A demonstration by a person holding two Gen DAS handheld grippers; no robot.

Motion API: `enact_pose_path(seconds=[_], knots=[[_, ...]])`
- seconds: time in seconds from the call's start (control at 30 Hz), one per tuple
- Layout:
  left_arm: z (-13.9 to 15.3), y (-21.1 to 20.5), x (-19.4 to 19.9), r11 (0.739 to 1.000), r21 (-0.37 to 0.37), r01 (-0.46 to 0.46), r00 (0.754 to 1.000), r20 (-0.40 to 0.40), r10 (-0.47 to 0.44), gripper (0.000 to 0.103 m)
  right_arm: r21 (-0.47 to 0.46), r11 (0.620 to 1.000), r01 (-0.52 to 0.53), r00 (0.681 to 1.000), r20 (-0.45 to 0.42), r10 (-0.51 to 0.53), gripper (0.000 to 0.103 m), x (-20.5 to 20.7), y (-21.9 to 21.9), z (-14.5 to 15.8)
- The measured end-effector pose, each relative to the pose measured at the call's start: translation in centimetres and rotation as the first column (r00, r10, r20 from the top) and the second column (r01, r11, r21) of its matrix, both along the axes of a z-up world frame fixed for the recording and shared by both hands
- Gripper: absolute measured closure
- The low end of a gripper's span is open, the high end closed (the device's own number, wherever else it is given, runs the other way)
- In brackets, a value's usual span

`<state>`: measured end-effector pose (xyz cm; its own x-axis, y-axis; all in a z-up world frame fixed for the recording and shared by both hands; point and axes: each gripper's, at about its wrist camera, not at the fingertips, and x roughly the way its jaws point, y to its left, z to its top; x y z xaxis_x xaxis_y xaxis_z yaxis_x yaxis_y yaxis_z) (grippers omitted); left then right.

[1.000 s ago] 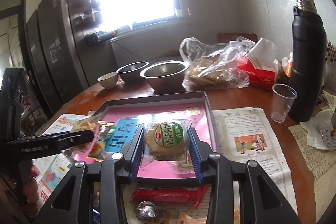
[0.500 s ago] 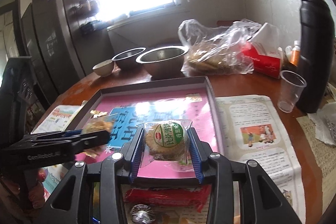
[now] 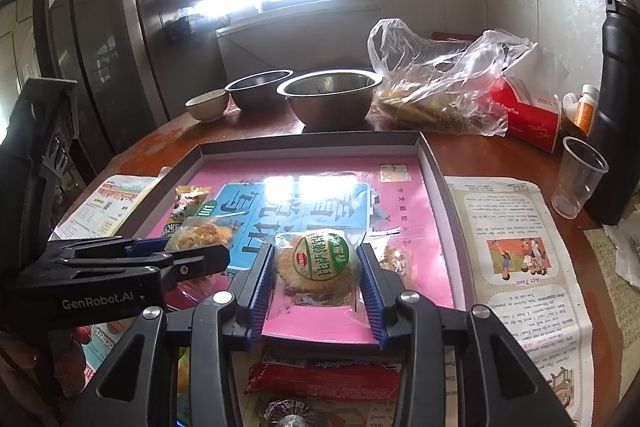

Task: Organize snacks
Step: 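Lower both snacks onto the tray and open both tools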

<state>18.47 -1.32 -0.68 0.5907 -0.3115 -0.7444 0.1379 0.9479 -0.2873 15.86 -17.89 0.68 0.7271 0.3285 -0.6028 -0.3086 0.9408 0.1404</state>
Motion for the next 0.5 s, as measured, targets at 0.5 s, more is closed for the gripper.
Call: enact_pose_path(seconds=[0.5], knots=[[0.0,0.1,-0.1,1.0,0.005,-0.002,1.0,0.002,0.002,0.057,-0.039,0.999,-0.023,0.999,-0.039,0.022,0.06,0.6,1.1,-1.4]])
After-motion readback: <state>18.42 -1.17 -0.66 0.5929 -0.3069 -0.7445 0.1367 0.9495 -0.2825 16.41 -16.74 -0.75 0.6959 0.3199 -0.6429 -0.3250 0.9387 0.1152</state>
